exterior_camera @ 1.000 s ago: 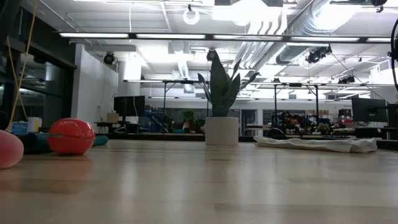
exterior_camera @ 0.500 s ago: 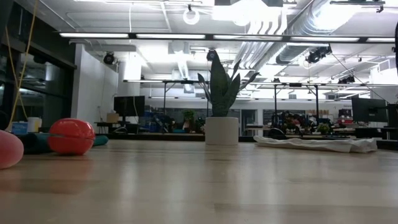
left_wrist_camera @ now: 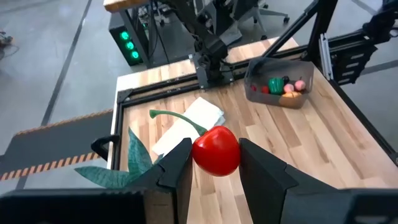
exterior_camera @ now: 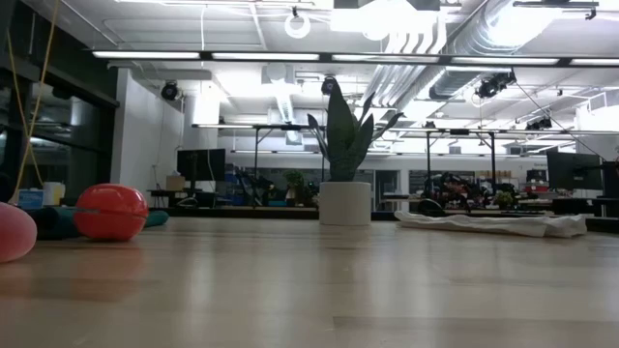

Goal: Pick and placing Produce into tupperware
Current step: Put the red cherry into the black bin

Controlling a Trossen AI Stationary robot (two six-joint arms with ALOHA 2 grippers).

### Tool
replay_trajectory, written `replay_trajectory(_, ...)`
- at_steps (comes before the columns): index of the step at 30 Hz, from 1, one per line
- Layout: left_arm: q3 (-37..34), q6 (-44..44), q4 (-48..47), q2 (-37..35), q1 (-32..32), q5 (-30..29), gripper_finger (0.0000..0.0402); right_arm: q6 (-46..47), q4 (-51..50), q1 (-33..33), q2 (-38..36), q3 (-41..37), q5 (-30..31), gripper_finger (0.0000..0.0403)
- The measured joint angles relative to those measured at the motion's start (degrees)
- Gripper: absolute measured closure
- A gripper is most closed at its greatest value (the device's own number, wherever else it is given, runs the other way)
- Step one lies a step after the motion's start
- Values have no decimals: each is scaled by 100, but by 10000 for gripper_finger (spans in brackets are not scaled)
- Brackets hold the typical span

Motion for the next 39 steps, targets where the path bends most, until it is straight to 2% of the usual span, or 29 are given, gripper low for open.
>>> replay_trajectory(8, 0, 0, -277, -302, 12, -46, 293, -804, 1882, -1187, 803, 0, -1592, 206)
replay_trajectory(14, -1, -46, -594, -555, 11, -60, 293, -709, 2883, -1927, 1512, 2, -2850, 206)
replay_trajectory(20, -175, -68, -684, -891, 11, -52, 293, -469, 3955, -2410, 2306, 0, -3817, 206)
replay_trajectory(23, -334, -112, -687, -969, 11, 40, 293, -432, 4653, -2567, 2681, 0, -4146, 206)
replay_trajectory(27, -824, -249, -539, -976, 0, 444, 293, -220, 5233, -2731, 3057, 2, -4462, 206)
replay_trajectory(34, -2073, -365, 253, -947, -409, 601, 293, -106, 5357, -2797, 3269, 2, -4522, 206)
replay_trajectory(39, -2766, -365, 1219, -950, -754, 565, 293, -103, 5365, -2797, 3271, 2, -4522, 206)
